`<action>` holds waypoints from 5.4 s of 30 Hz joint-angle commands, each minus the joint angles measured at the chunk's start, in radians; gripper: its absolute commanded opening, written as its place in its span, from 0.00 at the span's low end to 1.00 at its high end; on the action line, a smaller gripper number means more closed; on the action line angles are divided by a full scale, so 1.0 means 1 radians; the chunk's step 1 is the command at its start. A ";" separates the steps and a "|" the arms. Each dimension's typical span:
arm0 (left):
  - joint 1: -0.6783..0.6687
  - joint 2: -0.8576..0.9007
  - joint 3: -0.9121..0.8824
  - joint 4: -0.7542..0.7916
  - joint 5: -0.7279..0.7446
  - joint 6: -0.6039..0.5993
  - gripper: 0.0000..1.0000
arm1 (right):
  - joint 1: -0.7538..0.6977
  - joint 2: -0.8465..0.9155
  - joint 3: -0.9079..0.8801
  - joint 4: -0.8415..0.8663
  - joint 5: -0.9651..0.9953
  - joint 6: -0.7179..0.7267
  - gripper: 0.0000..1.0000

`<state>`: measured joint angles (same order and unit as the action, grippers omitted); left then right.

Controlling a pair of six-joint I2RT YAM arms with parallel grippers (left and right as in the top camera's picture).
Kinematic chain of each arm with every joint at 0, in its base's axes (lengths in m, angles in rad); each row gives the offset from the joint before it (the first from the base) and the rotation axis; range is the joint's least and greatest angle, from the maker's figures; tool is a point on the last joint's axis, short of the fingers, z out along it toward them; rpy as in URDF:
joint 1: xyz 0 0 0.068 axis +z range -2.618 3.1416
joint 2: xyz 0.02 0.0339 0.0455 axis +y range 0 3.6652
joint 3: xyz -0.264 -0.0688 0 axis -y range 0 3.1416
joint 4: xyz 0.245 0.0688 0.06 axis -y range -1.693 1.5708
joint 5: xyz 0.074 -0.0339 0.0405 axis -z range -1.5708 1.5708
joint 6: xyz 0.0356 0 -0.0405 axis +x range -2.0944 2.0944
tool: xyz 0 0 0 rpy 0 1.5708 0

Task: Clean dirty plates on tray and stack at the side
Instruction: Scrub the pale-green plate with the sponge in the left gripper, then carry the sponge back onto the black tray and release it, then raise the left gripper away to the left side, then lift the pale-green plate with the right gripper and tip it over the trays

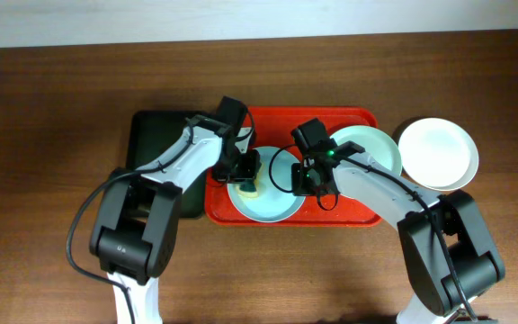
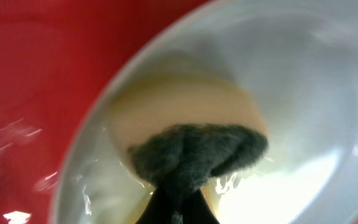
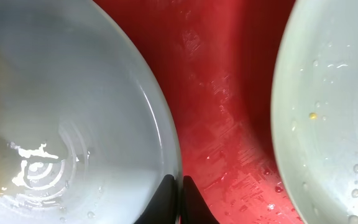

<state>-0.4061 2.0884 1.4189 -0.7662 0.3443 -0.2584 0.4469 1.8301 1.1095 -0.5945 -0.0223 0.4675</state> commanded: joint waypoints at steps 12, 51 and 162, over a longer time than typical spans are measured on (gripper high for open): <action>-0.018 0.008 0.035 -0.016 0.290 0.140 0.00 | 0.010 0.019 -0.010 0.005 -0.018 -0.008 0.04; -0.207 0.060 0.039 0.025 -0.229 -0.093 0.00 | 0.010 0.019 -0.010 0.005 -0.018 -0.008 0.04; 0.457 -0.305 0.323 -0.306 -0.393 0.066 0.99 | -0.066 -0.038 0.166 -0.128 -0.296 0.045 0.04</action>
<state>0.0509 1.7897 1.7309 -1.0702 -0.0422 -0.1867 0.3981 1.8370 1.2186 -0.7158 -0.1940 0.5159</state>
